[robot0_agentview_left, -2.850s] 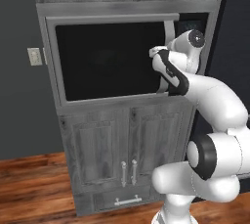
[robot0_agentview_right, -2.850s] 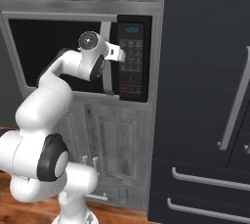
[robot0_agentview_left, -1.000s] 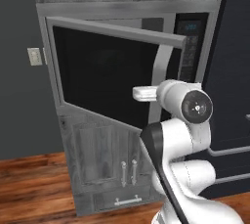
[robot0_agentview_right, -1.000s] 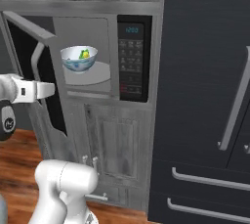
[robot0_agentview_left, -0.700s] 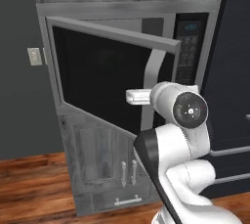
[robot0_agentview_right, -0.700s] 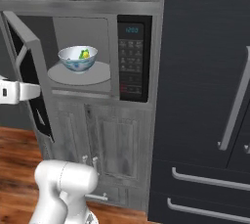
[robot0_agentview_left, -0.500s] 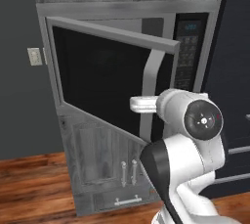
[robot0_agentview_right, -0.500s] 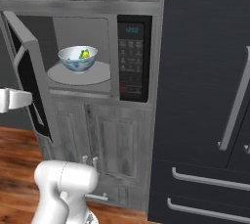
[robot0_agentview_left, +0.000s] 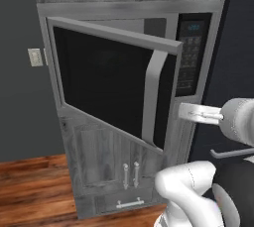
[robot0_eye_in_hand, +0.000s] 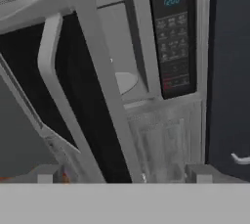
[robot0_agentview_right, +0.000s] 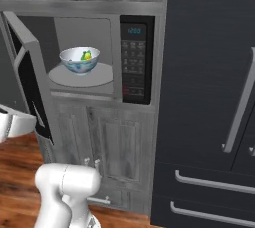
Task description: The microwave is finished heating the chicken drumstick and corn. Take the bowl containing the food and place it on the dining counter.
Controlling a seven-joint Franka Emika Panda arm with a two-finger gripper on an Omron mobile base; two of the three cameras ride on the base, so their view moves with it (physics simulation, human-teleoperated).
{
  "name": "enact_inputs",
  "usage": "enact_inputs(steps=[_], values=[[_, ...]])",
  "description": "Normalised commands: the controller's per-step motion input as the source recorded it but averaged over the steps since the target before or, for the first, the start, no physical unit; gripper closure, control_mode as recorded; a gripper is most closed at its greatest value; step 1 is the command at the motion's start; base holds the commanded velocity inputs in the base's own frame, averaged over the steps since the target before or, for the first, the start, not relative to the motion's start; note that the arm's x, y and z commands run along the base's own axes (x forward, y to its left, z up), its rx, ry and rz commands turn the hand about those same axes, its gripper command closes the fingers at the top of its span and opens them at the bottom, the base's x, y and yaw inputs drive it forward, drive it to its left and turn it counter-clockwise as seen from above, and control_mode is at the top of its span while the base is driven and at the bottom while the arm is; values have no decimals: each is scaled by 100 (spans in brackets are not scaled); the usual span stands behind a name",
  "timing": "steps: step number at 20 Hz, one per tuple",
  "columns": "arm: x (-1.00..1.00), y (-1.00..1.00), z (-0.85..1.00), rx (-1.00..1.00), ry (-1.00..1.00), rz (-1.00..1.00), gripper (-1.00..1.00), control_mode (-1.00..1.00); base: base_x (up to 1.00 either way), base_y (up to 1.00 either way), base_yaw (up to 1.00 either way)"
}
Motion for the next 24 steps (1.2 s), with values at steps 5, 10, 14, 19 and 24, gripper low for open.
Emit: enact_inputs(steps=[5,10,14,19,24], values=[[7,-98,5,49,1,29,-100,-100,0,0,0],[40,-80,0,53,10,32,-100,-100,0,0,0],[94,-44,-36,45,22,31,-100,-100,0,0,0],[100,-1,-61,32,20,21,-100,-100,0,0,0],[100,26,-33,18,14,10,-100,-100,0,0,0]])
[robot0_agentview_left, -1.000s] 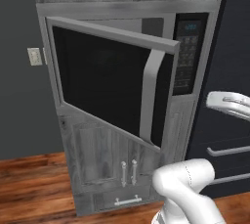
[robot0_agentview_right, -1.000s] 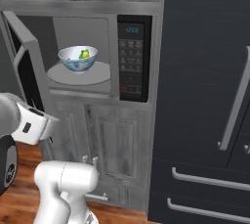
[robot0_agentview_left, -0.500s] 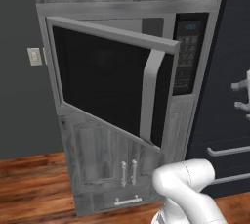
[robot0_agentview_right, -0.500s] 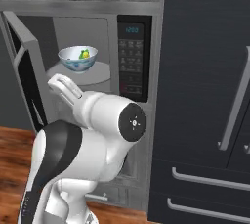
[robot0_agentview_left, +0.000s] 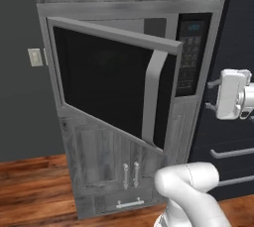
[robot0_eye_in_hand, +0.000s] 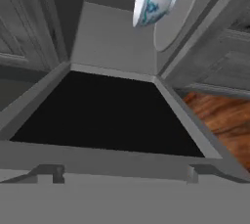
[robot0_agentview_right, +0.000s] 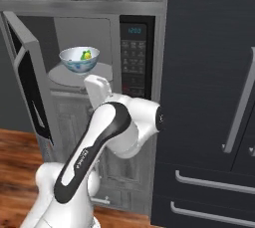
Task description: The microwave is finished heating the chicken drumstick and corn. Take the bowl containing the food and place it on the dining counter.
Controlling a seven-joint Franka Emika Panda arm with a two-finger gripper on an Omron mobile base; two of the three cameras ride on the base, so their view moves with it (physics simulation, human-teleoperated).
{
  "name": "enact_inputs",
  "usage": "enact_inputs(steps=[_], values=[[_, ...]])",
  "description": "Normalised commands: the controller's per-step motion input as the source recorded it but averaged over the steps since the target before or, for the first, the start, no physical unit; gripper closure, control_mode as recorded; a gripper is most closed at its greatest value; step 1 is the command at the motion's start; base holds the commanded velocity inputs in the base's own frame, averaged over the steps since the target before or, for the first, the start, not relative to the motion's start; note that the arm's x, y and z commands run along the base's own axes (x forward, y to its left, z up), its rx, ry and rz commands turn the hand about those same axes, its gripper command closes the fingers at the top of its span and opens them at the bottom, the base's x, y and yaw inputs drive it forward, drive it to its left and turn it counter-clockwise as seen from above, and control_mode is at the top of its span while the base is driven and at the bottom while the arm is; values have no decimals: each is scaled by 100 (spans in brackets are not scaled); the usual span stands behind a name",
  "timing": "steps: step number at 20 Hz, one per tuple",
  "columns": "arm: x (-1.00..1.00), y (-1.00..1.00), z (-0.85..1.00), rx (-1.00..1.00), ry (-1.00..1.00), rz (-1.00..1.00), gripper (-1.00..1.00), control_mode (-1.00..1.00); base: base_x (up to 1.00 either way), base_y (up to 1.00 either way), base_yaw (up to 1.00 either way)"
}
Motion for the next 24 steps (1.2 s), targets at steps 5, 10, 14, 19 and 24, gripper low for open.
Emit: enact_inputs(steps=[5,10,14,19,24], values=[[77,52,-3,8,13,3,-100,-100,0,0,0],[5,83,0,0,18,4,-100,-100,0,0,0],[0,91,0,0,20,7,-100,-100,0,0,0],[-4,93,0,1,17,8,-100,-100,0,0,0],[-27,83,1,6,17,13,-100,-100,0,0,0]])
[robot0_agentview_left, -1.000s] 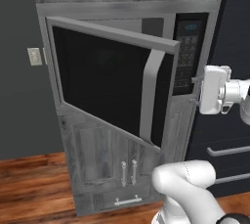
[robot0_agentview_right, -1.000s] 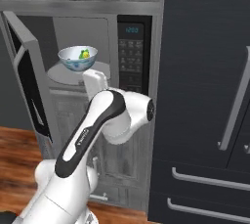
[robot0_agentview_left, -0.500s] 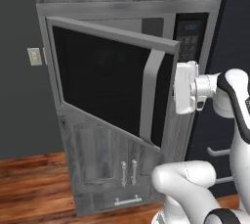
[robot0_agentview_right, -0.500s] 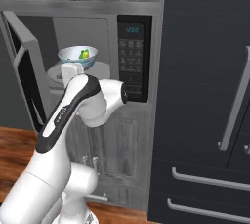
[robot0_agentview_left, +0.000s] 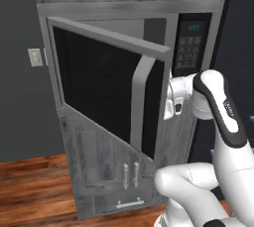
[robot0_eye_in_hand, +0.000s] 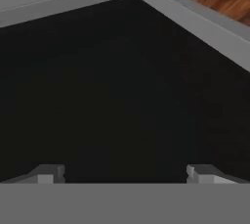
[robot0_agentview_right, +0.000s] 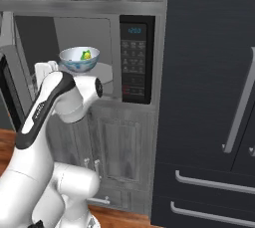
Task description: The microwave is finished heating the chicken drumstick and corn. Take the bowl containing the food and place it on the dining counter.
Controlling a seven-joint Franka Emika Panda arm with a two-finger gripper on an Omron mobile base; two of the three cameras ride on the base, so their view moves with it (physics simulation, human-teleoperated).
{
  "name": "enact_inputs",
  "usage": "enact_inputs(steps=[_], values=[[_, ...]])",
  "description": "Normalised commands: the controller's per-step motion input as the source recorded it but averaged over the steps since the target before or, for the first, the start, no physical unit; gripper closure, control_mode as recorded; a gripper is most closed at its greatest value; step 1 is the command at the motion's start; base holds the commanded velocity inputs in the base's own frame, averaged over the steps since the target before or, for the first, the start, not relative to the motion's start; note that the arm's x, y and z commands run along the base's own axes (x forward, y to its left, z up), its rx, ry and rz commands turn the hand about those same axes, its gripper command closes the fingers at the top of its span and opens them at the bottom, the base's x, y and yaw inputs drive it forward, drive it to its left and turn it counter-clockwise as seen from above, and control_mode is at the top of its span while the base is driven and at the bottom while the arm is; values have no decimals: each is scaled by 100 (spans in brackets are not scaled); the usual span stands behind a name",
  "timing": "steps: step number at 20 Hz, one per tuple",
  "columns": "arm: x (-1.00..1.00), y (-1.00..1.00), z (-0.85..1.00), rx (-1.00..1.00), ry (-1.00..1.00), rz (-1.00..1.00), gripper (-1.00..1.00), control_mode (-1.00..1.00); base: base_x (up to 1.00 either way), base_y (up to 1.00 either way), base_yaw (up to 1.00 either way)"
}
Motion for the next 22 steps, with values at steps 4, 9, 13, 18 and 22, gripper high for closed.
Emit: enact_inputs(steps=[4,9,13,18,22], values=[[-53,82,8,9,15,22,-100,-100,0,0,0],[-41,100,0,3,8,16,-100,-100,0,0,0],[0,100,-8,0,0,1,-100,-100,0,0,0],[2,59,-3,0,1,-1,-100,-100,0,0,0],[0,-37,0,0,0,-6,-100,-100,0,0,0]])
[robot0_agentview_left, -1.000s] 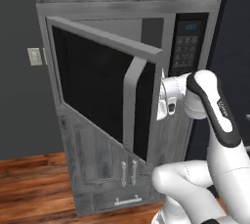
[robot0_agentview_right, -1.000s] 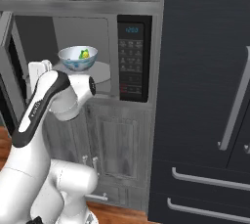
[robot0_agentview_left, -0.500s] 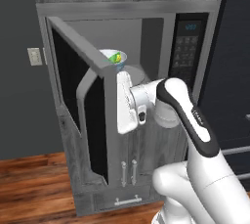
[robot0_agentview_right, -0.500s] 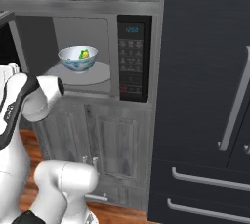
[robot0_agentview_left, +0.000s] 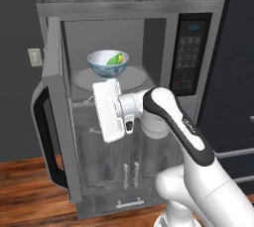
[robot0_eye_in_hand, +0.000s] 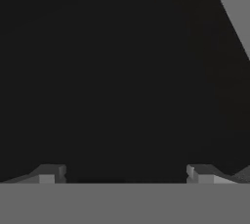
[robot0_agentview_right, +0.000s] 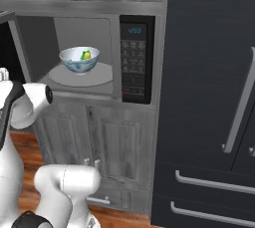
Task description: The microwave is finished heating the chicken drumstick and corn. Take the bowl containing the food and place it on the dining counter.
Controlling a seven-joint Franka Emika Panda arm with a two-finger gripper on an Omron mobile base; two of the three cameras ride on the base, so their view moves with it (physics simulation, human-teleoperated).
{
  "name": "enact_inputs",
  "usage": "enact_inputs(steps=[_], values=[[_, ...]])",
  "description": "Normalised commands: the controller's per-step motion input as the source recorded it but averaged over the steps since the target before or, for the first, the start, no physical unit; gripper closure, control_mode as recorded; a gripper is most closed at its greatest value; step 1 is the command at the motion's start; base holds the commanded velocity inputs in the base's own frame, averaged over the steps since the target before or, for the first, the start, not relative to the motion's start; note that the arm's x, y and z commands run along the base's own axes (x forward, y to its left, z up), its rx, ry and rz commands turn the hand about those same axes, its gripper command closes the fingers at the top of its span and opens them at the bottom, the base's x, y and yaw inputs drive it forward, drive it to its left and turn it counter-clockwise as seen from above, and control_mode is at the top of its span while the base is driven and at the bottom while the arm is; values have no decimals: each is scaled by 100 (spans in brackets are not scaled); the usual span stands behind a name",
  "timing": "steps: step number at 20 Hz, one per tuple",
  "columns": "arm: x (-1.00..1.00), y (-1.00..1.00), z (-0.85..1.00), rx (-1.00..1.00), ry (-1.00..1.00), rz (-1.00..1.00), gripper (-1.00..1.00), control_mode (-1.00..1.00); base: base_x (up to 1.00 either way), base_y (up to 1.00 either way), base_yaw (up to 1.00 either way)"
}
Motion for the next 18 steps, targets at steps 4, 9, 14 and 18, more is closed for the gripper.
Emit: enact_inputs(steps=[4,9,14,18], values=[[10,-100,0,0,0,-22,-100,-100,0,0,0],[31,-100,6,-3,0,-28,-100,-100,0,0,0],[63,-100,12,-13,3,-31,-100,-100,0,0,0],[84,-98,9,-23,11,-35,-100,-100,0,0,0]])
